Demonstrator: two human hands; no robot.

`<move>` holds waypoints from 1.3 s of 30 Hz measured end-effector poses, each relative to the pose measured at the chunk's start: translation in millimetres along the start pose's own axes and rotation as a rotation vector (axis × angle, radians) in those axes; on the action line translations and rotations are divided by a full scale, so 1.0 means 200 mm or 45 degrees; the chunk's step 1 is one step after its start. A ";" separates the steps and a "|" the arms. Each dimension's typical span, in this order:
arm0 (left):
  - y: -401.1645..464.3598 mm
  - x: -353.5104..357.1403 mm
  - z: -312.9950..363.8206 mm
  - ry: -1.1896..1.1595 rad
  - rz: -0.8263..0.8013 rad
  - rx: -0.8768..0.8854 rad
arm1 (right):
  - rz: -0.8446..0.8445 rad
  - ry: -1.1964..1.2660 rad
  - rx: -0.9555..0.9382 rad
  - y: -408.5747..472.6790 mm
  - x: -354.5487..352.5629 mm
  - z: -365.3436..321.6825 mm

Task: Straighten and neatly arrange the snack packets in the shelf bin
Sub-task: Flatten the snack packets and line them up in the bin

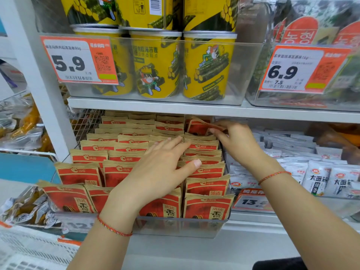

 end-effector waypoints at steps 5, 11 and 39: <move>-0.01 -0.01 0.00 -0.018 -0.010 -0.010 | 0.095 0.107 0.255 0.02 0.01 0.04; -0.01 -0.01 0.01 -0.017 0.003 -0.008 | 0.101 -0.023 0.097 -0.01 0.01 -0.01; 0.00 0.00 0.00 -0.007 0.036 -0.025 | -0.065 0.078 0.432 0.17 0.14 0.07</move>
Point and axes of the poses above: each hand's wrist, its own y-axis towards the middle knuckle, its own x-axis out of the palm, z = x × y, the point moved 4 cm from there along y, towards the middle knuckle, and after that the axes turned 8 degrees about z, right-handed, at the moved point
